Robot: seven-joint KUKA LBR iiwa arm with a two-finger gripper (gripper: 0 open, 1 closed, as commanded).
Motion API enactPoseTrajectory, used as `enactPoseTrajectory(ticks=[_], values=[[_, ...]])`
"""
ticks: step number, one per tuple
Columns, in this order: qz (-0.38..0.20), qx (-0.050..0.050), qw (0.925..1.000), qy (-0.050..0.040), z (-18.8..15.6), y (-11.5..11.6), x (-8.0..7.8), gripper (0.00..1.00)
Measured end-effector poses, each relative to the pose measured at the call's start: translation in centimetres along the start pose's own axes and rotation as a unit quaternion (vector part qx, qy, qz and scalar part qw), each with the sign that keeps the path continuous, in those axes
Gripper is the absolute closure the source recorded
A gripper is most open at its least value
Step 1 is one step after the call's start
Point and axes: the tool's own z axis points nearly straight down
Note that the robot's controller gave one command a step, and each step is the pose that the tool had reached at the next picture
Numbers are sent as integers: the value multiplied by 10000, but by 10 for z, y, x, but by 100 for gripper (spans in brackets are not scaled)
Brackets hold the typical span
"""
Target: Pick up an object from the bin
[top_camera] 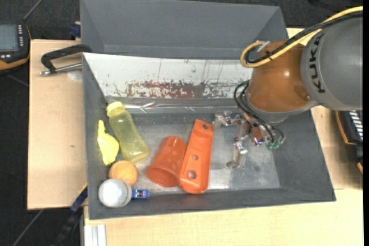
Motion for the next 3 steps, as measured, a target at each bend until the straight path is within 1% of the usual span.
enactPoseTrajectory(ticks=[1, 2, 3], values=[[-1016, -3, 9948, -42, 9, 22, -8, 0], [-149, 8, 9999, -52, 19, 58, 3, 0], [-905, -3, 9959, -33, 26, 81, -25, 0]])
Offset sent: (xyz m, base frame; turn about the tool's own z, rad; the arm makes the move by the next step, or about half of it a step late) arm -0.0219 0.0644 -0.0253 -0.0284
